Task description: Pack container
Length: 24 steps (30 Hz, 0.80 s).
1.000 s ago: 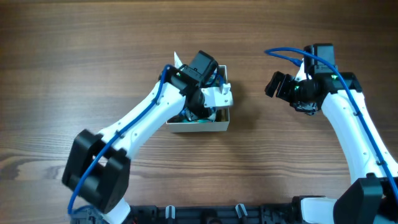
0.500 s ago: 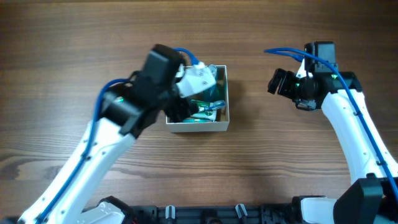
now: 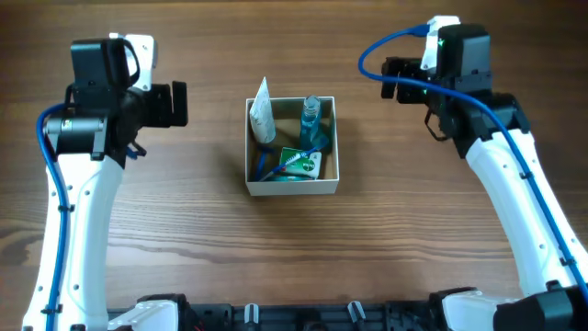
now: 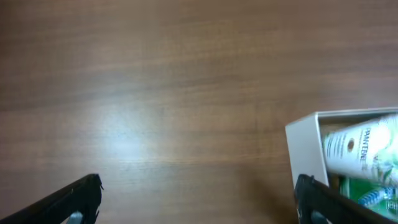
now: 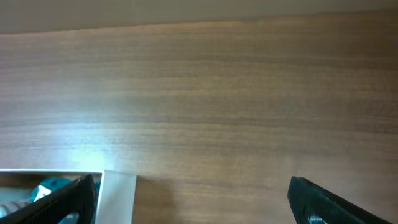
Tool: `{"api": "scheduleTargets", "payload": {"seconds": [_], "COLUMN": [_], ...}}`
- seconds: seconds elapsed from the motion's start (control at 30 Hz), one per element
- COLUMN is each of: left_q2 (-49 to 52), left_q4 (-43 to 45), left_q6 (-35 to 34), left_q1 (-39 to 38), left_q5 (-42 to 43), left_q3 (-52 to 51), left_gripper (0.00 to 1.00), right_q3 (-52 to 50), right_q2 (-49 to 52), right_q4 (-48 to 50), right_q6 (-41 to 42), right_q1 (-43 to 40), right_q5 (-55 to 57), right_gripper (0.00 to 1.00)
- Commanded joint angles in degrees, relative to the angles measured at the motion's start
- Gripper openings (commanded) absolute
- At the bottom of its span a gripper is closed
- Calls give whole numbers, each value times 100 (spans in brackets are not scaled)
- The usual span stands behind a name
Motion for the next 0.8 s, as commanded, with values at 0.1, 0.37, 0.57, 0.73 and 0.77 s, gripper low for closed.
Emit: {"api": "scheduleTargets", "payload": {"seconds": [0.1,0.37,0.57,0.73,0.77], "left_q2": [-975,-4253,-4336,-4332,-4332], "left_q4": [-350,-179,-212,-212,-212], "left_q6": [-109,-717,-715,-715,-715], "left_q1": [96,96,96,96,96], "left_q5": [999,970,975,975,975], "left_q3": [-212,-2577,-2879,-2879,-2879], "left_gripper": [100,100,100,100,100], "right_q3": [9,-2155,-2844,-2881,-2881], "right_q2": [-1567,-5342,-6013,-5984,-5984], "right_q4": [-911,-1528,-1725,-1744,-1742], "right_q6": [627,955,1108,1108,1108], "right_q1": [13,13,13,13,13], "right_q5": [367,1246,1298,1296,1298], "right_gripper": [100,100,100,100,100]}}
